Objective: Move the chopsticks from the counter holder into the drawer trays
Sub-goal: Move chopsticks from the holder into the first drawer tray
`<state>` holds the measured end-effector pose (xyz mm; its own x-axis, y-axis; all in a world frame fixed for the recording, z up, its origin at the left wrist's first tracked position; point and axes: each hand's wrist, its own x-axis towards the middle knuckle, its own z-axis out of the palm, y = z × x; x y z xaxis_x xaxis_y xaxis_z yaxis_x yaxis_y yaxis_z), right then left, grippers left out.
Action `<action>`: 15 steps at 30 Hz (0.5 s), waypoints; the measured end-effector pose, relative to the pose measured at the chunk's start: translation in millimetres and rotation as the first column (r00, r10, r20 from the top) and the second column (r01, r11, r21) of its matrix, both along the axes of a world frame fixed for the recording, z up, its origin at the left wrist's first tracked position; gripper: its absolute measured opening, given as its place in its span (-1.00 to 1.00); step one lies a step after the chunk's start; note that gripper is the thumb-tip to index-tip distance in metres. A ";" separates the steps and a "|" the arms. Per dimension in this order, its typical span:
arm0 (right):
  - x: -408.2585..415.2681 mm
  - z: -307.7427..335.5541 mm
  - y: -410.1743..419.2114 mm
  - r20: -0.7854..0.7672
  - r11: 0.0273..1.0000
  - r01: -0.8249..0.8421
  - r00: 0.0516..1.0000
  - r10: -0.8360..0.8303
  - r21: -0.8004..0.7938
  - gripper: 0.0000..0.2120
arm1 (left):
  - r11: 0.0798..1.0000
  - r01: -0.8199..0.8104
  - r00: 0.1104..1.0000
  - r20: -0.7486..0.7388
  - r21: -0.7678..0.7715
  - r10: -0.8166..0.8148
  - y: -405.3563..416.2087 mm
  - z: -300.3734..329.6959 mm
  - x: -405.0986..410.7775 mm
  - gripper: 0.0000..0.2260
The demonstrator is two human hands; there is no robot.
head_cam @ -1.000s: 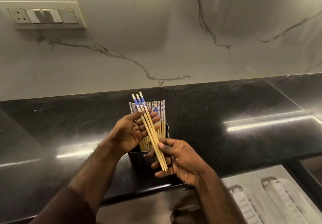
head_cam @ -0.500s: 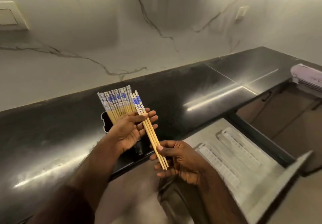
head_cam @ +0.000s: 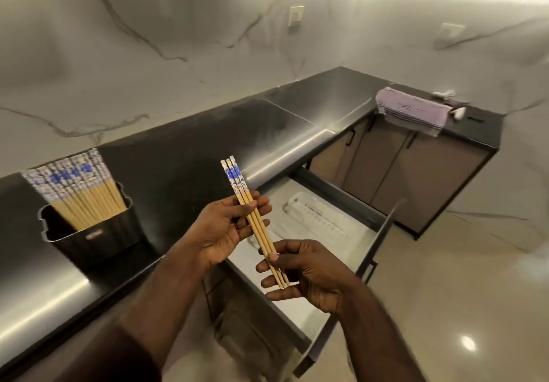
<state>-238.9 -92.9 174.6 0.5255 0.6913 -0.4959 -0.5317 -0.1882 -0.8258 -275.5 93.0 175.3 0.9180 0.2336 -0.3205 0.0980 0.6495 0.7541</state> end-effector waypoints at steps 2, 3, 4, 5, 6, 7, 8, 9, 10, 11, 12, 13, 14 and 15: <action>14.1 0.2 -26.1 0.023 1.000 0.020 1.000 -0.019 -0.011 -0.80 | 1.000 0.011 1.000 0.002 -0.006 -0.011 -26.2 -4.7 18.4 -0.76; 22.1 0.5 -38.5 0.035 1.000 0.021 0.999 -0.021 -0.019 -0.80 | 1.000 0.008 1.000 0.000 -0.015 -0.008 -39.3 -6.8 27.5 -0.76; 30.6 0.9 -50.6 0.044 0.999 0.020 0.999 -0.019 -0.029 -0.80 | 1.000 0.000 1.000 -0.004 -0.030 0.000 -52.1 -9.2 36.4 -0.76; 38.5 1.0 -60.6 0.049 0.999 0.020 0.999 -0.018 -0.037 -0.81 | 0.999 -0.009 1.000 -0.007 -0.046 0.009 -63.2 -11.1 43.8 -0.76; 48.1 0.9 -71.8 0.057 0.999 0.014 0.998 -0.011 -0.048 -0.81 | 0.998 -0.026 1.000 -0.010 -0.062 0.025 -75.5 -13.9 52.4 -0.76; 57.9 0.5 -81.9 0.068 0.998 0.002 0.998 0.002 -0.062 -0.82 | 0.996 -0.045 0.999 -0.014 -0.076 0.044 -87.2 -16.8 60.7 -0.77; 67.7 -0.5 -90.5 0.079 0.997 -0.014 0.997 0.020 -0.078 -0.82 | 0.994 -0.065 0.998 -0.018 -0.088 0.064 -97.6 -19.8 68.5 -0.77; 77.6 -1.4 -98.2 0.086 0.995 -0.029 0.996 0.037 -0.092 -0.82 | 0.992 -0.083 0.996 -0.026 -0.098 0.080 -107.3 -22.6 75.6 -0.78; 85.6 -2.6 -103.4 0.092 0.994 -0.037 0.995 0.046 -0.103 -0.82 | 0.990 -0.092 0.995 -0.035 -0.105 0.089 -114.3 -25.0 81.2 -0.79; 94.0 -4.1 -108.3 0.093 0.992 -0.048 0.994 0.059 -0.113 -0.82 | 0.988 -0.103 0.994 -0.043 -0.112 0.099 -121.0 -27.6 87.1 -0.80; 101.6 -6.0 -112.5 0.093 0.991 -0.061 0.993 0.073 -0.121 -0.82 | 0.986 -0.116 0.993 -0.051 -0.119 0.110 -126.5 -29.9 92.5 -0.80; 108.5 -7.9 -115.2 0.093 0.989 -0.074 0.992 0.086 -0.130 -0.82 | 0.984 -0.130 0.991 -0.058 -0.125 0.124 -130.6 -32.0 97.1 -0.80; 114.9 -9.6 -117.1 0.092 0.987 -0.085 0.991 0.098 -0.138 -0.82 | 0.980 -0.148 0.988 -0.069 -0.131 0.140 -133.5 -34.1 101.1 -0.81; 119.9 -11.4 -117.8 0.093 0.985 -0.093 0.990 0.107 -0.146 -0.82 | 0.977 -0.162 0.985 -0.079 -0.136 0.152 -135.4 -36.1 104.1 -0.81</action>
